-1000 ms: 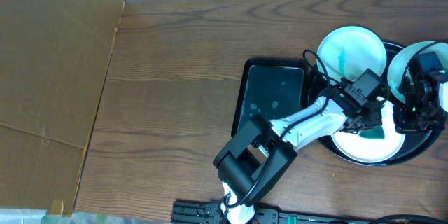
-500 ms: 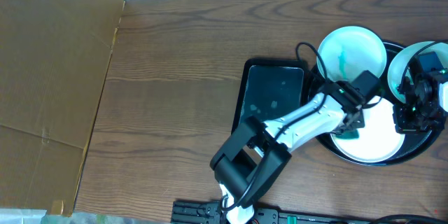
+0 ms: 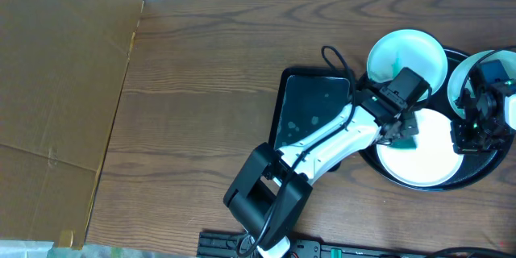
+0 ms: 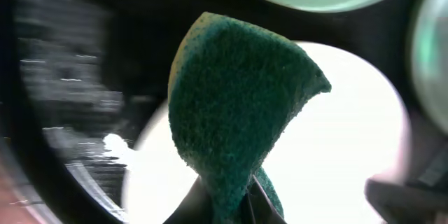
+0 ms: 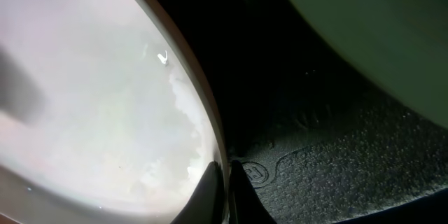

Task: Clean dirty plates on tray and stack at the side
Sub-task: 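Scrub the plate surface with the sponge using the left gripper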

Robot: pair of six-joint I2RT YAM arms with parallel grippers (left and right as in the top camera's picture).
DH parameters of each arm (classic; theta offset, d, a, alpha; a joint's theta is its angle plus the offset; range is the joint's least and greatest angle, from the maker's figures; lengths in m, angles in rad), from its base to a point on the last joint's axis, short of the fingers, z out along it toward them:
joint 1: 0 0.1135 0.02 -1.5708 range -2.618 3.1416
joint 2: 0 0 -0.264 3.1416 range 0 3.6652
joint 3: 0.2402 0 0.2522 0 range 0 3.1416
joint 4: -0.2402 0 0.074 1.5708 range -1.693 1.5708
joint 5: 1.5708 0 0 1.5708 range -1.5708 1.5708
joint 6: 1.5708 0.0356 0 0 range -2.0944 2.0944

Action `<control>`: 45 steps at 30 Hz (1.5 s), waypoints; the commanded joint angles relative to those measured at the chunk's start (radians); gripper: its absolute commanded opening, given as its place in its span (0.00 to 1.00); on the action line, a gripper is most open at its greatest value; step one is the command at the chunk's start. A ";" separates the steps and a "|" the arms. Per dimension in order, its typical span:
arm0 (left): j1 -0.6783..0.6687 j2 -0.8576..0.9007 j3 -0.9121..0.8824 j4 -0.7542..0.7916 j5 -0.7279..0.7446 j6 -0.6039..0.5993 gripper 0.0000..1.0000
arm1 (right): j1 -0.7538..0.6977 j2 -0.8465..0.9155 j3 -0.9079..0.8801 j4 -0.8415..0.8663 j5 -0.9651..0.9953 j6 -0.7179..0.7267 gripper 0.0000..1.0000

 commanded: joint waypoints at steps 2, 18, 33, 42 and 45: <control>-0.039 -0.011 -0.047 0.029 0.094 0.009 0.07 | 0.002 0.003 -0.008 -0.009 0.035 0.001 0.01; -0.114 -0.010 -0.142 0.137 -0.042 -0.089 0.07 | 0.002 0.003 -0.008 -0.011 0.032 0.011 0.01; -0.113 0.001 -0.241 0.201 -0.301 -0.088 0.07 | 0.001 0.003 -0.008 -0.016 0.032 0.011 0.01; -0.085 -0.042 -0.214 0.083 -0.489 -0.088 0.08 | 0.001 0.003 -0.008 -0.027 0.043 0.010 0.01; -0.078 -0.090 -0.214 0.078 -0.548 -0.087 0.07 | 0.001 0.003 -0.008 -0.027 0.043 0.010 0.01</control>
